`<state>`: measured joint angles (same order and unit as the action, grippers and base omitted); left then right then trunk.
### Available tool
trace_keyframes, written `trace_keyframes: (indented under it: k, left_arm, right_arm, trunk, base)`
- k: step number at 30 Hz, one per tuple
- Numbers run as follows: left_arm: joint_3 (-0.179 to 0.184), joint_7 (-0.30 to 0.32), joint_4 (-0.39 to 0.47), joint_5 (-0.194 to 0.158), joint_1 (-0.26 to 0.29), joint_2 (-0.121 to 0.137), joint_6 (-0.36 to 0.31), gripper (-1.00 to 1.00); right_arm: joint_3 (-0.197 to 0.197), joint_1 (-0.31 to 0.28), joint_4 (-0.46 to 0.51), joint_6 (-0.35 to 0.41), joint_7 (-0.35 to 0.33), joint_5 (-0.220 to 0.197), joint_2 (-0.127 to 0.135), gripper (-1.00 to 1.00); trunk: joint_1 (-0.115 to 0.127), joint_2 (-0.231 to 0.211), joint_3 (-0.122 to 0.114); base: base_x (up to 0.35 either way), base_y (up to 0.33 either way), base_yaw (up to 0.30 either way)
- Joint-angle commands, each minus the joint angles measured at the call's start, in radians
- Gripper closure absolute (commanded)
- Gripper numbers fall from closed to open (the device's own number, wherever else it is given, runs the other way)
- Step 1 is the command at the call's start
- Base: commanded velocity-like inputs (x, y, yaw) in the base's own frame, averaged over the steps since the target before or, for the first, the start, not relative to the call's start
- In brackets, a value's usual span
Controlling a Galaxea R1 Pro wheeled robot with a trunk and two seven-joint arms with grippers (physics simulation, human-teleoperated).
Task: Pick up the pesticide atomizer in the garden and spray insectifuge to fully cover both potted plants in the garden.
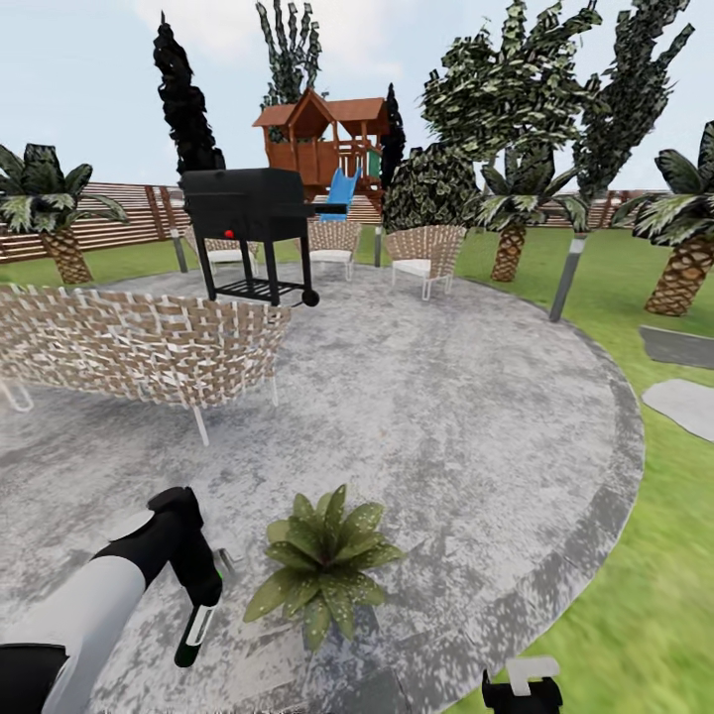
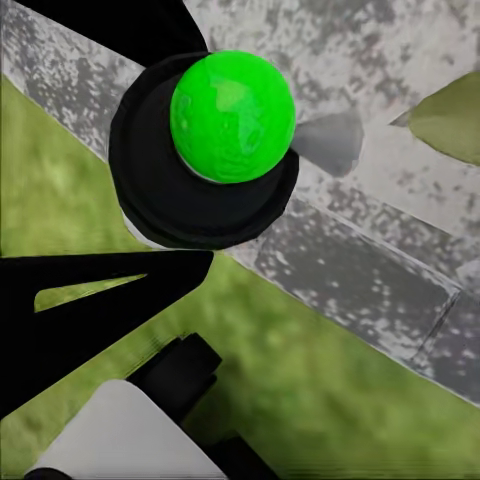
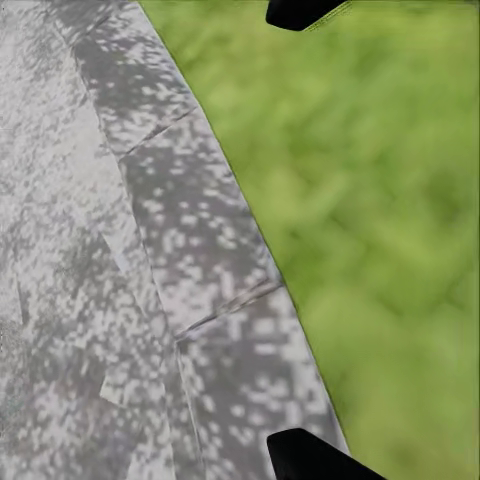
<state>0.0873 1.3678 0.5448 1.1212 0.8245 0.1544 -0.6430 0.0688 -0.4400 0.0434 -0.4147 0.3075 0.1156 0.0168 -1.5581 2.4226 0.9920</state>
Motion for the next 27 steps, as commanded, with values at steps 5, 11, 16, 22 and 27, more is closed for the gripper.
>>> trace_keyframes:
  k: [5,11,16,22,27]
  left_arm:
    - [0.011,0.007,0.001,0.003,0.001,-0.002,-0.010,1.00]
    - [0.018,0.006,-0.002,0.006,-0.002,0.018,-0.008,1.00]
    - [0.020,0.002,-0.039,0.050,-0.004,0.010,-0.008,1.00]
    - [0.015,-0.052,-0.070,0.054,-0.011,0.006,-0.006,1.00]
    - [0.007,-0.121,-0.072,0.045,-0.030,0.005,-0.006,1.00]
  right_arm:
    - [0.006,0.000,0.000,0.002,0.010,0.009,0.000,-1.00]
    - [0.006,0.000,0.000,0.002,0.010,0.009,0.000,-1.00]
    - [0.006,0.000,-0.001,0.002,0.010,0.009,0.000,-1.00]
    - [0.006,0.000,-0.002,0.003,0.010,0.010,0.000,-1.00]
    - [0.008,0.000,-0.003,0.004,0.010,0.010,0.000,-1.00]
  trunk:
    - [0.000,0.000,0.001]
    - [0.000,0.000,0.001]
    - [0.000,0.000,0.001]
    - [0.000,0.000,0.001]
    - [0.000,0.000,0.001]
  base:
    - [-0.002,-0.286,0.278]
    - [0.000,-0.089,0.278]
    - [0.000,-0.002,0.279]
    - [0.000,0.000,0.105]
    - [0.000,0.000,0.005]
